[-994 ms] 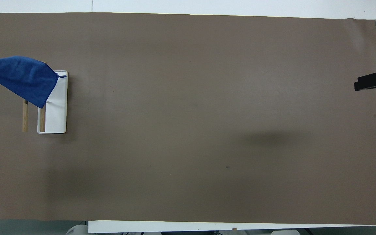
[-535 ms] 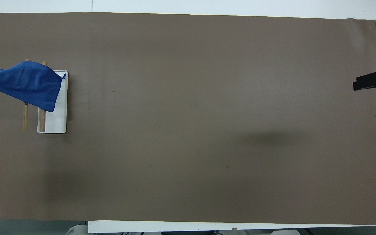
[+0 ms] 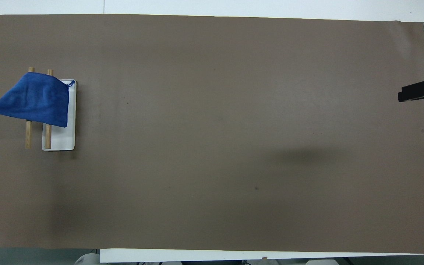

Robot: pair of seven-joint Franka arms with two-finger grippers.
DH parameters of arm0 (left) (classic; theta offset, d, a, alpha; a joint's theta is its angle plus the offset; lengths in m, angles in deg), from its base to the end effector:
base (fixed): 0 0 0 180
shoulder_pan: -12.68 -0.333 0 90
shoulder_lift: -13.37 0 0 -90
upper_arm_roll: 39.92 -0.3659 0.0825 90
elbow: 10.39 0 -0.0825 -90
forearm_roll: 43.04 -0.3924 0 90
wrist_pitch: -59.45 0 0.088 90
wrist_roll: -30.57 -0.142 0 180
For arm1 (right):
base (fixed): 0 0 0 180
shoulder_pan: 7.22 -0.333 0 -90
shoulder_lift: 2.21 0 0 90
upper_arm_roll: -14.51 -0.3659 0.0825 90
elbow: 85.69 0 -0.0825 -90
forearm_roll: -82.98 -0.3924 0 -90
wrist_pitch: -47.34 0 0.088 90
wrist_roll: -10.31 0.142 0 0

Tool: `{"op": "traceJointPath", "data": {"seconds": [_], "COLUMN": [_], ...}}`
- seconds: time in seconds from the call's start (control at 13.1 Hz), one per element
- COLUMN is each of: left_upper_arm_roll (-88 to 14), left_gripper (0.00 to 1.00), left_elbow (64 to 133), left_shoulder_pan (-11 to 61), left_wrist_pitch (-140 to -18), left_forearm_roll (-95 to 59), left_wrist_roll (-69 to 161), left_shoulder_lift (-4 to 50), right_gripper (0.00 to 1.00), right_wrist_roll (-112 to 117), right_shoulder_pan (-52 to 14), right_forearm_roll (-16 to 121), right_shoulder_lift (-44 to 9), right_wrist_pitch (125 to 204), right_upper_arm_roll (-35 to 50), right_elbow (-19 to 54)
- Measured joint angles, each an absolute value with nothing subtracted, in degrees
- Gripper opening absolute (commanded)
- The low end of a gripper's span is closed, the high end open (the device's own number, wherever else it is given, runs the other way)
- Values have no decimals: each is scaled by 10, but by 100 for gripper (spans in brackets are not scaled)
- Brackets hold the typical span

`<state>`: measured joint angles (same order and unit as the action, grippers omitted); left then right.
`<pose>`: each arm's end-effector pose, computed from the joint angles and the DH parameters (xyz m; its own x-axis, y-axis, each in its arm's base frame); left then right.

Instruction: Right arm passes towel to left arm to hang

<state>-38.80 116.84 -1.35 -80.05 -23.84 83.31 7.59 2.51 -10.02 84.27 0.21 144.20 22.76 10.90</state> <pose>0.5394 0.1149 0.4644 0.2131 0.9754 -0.0558 0.9052 -0.1756 0.3870 0.5561 -0.0577 0.6179 0.9981 0.0436 0.0438 0.0427 -0.9988 0.0226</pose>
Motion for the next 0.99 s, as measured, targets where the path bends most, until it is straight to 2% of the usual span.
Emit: {"op": "traceJointPath", "data": {"seconds": [0.31, 0.46, 0.99], "left_upper_arm_roll": [-387, -382, -374], "left_gripper": [100, 100, 100], "left_elbow": [1129, 1095, 870], "left_shoulder_pan": [-19, -17, 51], "left_wrist_pitch": [-794, -751, -374], "left_forearm_roll": [-242, -285, -365], "left_wrist_roll": [829, 805, 566], "left_shoulder_lift": [75, 75, 86], "right_gripper": [100, 100, 100], "right_wrist_roll": [25, 25, 25], "right_shoulder_pan": [-100, -100, -99], "right_forearm_roll": [843, 843, 843], "right_shoulder_lift": [2, 2, 2], "right_wrist_pitch": [1441, 1433, 1426], "right_upper_arm_roll": [228, 228, 228], "right_elbow": [109, 109, 109]}}
